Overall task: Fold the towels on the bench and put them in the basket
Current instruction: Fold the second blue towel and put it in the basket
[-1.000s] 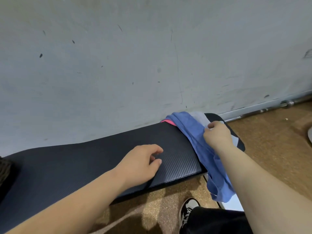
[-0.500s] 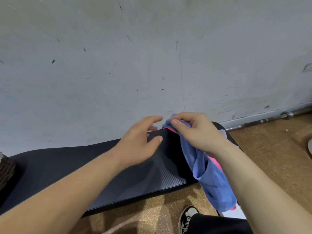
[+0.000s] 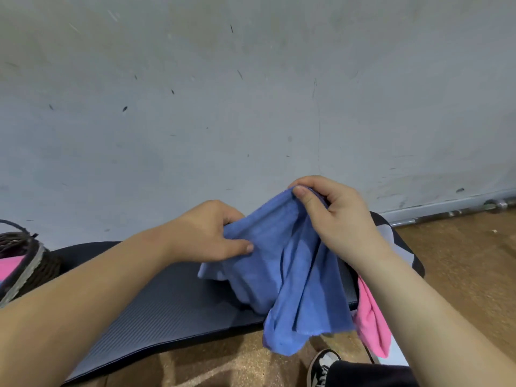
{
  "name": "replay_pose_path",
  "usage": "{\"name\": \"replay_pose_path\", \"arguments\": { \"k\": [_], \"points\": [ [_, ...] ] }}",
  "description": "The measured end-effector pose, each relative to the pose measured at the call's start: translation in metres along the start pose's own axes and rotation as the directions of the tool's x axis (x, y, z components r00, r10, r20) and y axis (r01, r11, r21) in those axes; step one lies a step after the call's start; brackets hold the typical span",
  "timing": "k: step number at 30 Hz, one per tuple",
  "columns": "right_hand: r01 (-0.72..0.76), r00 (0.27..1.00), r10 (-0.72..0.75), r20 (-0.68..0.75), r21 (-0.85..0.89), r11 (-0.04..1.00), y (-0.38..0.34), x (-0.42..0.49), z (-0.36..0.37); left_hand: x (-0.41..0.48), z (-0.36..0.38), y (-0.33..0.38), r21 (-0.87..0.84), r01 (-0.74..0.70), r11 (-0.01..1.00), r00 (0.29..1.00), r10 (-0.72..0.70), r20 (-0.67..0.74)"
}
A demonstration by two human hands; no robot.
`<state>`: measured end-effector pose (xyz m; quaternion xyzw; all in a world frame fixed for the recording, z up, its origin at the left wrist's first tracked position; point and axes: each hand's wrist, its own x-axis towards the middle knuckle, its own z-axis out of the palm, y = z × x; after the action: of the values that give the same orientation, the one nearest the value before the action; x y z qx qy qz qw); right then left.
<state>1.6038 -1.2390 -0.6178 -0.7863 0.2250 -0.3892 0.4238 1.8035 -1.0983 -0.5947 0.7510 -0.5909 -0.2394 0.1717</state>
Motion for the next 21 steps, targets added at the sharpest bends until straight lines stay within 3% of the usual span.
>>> {"name": "replay_pose_path", "arguments": {
  "k": [4,9,12,16,21],
  "points": [
    [-0.064,0.992,0.066,-0.107,0.019,0.998,-0.002,0.007,0.018,-0.039,-0.026,-0.029,0.078,0.139,0.987,0.99,-0.136,-0.035],
    [-0.237,0.969,0.248,-0.016,0.24,0.942,-0.003,0.006,0.05,-0.093,-0.042,-0.056,0.047,0.195,0.98,0.977,-0.19,-0.1],
    [-0.2,0.98,0.197,0.036,0.147,0.969,-0.008,0.003,0.062,-0.116,-0.044,-0.065,-0.026,0.186,0.982,0.973,-0.187,-0.135],
    [-0.102,0.99,0.102,0.097,-0.003,0.995,-0.015,-0.001,0.074,-0.136,-0.042,-0.076,0.082,0.231,0.97,0.952,-0.208,-0.224],
    [-0.066,0.994,0.073,0.086,-0.077,0.995,-0.01,-0.002,0.085,-0.145,-0.031,-0.079,0.054,0.282,0.958,0.911,-0.25,-0.328]
  ]
}}
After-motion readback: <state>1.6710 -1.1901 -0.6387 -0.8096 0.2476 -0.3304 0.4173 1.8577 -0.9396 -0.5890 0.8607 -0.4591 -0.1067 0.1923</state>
